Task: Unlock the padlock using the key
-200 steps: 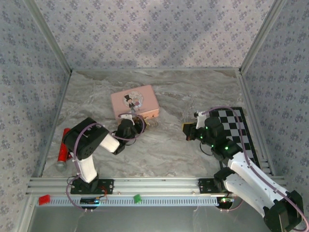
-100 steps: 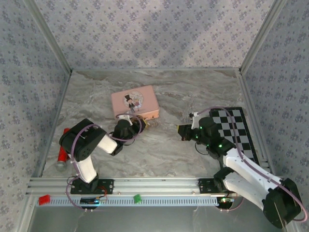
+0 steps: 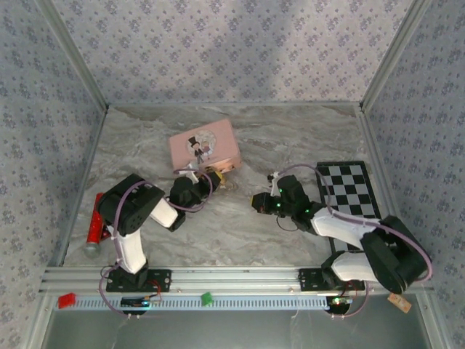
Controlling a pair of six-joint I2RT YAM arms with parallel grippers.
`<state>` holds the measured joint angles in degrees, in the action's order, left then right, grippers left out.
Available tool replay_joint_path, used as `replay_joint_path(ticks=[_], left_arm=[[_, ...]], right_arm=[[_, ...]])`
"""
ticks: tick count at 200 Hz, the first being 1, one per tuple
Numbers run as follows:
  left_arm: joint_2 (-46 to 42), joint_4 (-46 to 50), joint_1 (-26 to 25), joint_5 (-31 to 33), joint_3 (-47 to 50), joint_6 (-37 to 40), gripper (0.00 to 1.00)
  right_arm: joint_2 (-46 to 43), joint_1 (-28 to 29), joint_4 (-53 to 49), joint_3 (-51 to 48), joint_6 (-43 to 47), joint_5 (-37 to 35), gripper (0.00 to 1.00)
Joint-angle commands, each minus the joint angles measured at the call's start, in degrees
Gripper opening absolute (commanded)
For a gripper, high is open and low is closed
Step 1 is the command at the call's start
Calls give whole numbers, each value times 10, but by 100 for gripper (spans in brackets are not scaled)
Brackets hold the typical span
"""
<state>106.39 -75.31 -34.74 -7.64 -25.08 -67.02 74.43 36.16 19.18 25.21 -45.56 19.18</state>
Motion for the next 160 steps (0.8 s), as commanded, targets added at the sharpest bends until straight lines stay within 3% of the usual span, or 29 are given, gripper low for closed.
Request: replay_joint_path(ticks=[1,160], left_arm=[[43,-1,-7,-117,5,-172,13],[16,81,-12,-140,-3,-165,13]], right_arm=[[41,4,94,7,-47,33,0],[196,-40,293,44,-125,134,0]])
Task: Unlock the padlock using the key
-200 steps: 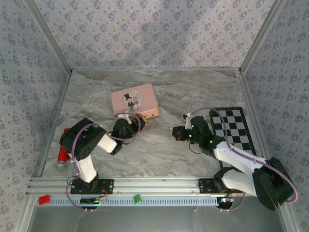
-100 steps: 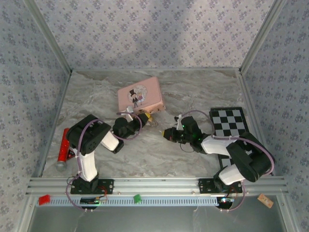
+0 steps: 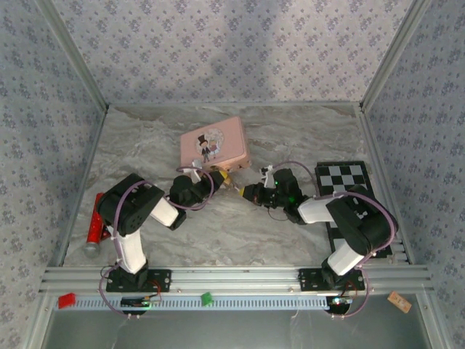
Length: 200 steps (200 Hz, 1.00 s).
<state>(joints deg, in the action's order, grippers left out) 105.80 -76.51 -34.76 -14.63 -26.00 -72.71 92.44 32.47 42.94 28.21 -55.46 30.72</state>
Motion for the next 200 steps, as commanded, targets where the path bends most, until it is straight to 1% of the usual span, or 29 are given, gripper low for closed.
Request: replay_joint_path(ticks=[1,60,95,143,173,200], left_arm=[[22,93,-12,-71,6,-108,13],[22,95,-13,-73,4,-109,13],[26,89,-12,-73,6,-110,13],[28,84,-12,-69,4,-110,13],[26,81,-13,-66,4,-113,13],[25,81,-12,-65,5,-112,13]], right_arm=[[16,-3,56,14,-26,19,0],[60,-10,134,12,-66,39,0],[79,-32,180,2,-92,70,0],[82,-26,195,-7,-98,72,0],[85,-21,197,-15,-98,55,0],[101,-18,218,-15,-109,58,0]])
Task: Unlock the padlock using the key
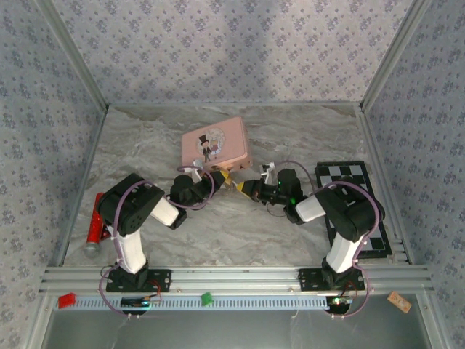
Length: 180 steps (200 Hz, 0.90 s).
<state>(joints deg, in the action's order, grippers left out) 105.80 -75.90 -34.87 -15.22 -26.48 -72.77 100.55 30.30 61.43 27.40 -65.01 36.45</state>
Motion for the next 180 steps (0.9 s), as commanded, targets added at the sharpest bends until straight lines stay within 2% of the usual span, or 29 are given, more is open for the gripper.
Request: replay_joint_path(ticks=[1,180], left_arm=[[25,75,-11,-60,10,-112,13],[22,67,-10,-62,16,-104,12]], right_arm=[[21,4,34,-7,-14,1,0],[36,11,66,-20,-32,4,0]])
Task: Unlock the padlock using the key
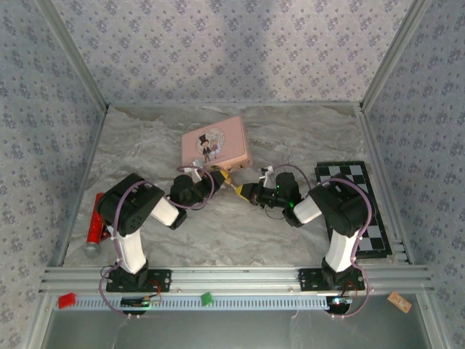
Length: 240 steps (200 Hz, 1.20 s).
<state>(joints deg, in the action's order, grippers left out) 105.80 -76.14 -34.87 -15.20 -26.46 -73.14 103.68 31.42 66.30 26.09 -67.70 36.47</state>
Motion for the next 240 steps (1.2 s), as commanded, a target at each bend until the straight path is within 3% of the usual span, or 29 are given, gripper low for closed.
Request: replay_joint_path(ticks=[1,240], left_arm=[[22,69,-10,-62,16,-100,12],[10,89,-13,-63,16,-86,12]], right_arm=[[4,0,17,-7,-4,4,0],[3,-5,15,15,-10,5,0]])
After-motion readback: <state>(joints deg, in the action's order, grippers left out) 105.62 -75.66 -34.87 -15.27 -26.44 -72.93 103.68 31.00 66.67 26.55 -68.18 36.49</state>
